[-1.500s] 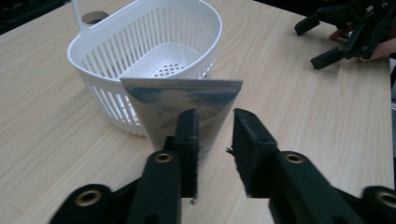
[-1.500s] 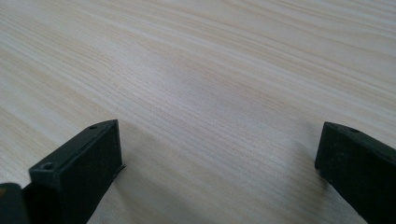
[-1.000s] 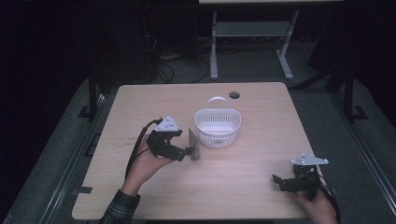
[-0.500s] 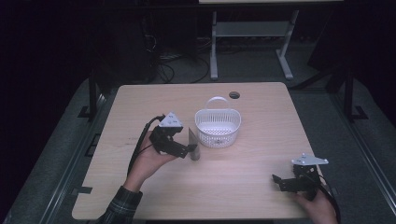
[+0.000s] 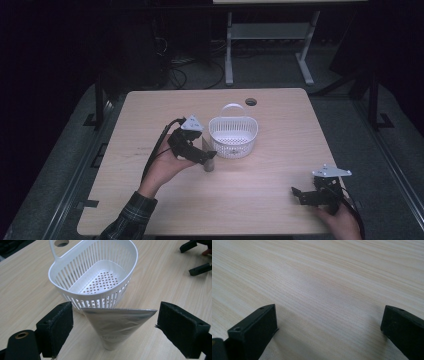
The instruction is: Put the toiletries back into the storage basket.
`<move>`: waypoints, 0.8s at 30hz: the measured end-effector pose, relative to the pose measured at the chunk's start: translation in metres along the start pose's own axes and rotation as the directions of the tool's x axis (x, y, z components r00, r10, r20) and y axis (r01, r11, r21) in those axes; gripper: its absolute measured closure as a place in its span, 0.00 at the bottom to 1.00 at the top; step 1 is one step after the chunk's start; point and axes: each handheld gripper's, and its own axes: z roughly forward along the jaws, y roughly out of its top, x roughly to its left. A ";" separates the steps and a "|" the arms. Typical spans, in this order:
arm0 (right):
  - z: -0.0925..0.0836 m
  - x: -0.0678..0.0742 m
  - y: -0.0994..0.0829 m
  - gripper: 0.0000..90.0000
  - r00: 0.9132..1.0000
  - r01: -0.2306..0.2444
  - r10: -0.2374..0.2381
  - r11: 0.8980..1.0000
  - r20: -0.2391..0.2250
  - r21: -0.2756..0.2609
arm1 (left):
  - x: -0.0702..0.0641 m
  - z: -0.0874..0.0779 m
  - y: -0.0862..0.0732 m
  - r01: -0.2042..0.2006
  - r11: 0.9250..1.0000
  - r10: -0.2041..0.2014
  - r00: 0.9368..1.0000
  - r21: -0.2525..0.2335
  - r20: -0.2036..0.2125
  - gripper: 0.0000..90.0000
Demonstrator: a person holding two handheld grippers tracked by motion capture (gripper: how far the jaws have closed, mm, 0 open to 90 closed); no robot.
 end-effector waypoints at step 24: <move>0.000 0.000 0.000 0.00 1.000 0.001 -0.001 1.000 -0.001 -0.001 | -0.002 0.013 0.004 -0.017 1.000 0.017 1.000 0.015 0.005 0.26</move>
